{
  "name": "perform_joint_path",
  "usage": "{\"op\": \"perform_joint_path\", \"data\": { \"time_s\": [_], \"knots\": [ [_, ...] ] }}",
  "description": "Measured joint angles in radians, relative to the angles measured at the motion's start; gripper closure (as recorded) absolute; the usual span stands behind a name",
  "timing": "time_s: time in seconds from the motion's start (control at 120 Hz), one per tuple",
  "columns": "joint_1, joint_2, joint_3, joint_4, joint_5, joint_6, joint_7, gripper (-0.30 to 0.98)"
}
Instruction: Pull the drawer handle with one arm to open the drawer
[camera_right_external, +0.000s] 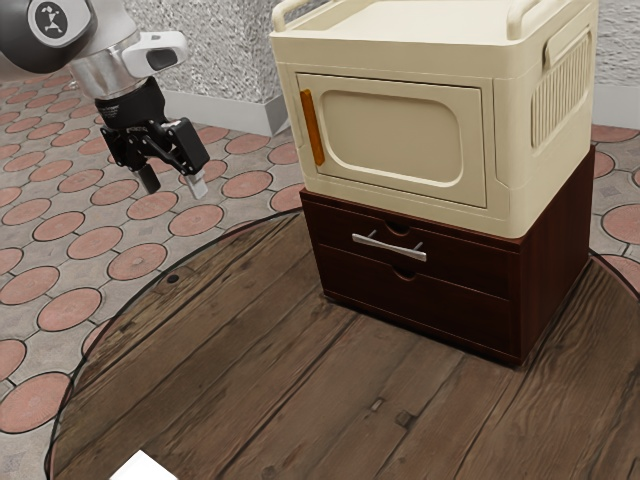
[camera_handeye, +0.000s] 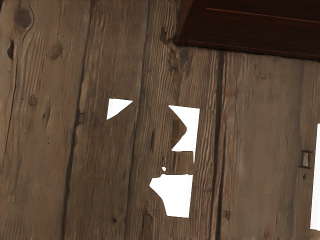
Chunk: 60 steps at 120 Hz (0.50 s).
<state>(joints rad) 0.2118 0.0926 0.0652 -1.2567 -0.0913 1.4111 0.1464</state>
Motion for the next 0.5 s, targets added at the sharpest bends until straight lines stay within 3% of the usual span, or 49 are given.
{"op": "perform_joint_path", "data": {
  "time_s": [0.117,0.267,0.5],
  "knots": [
    [0.0,-0.004,0.0,0.005,-0.005,-0.001,0.001,0.0],
    [0.016,-0.105,0.0,0.191,-0.019,-0.05,0.0,0.0],
    [0.02,-0.141,-0.011,0.191,-0.024,-0.109,0.001,0.0]
  ]
}}
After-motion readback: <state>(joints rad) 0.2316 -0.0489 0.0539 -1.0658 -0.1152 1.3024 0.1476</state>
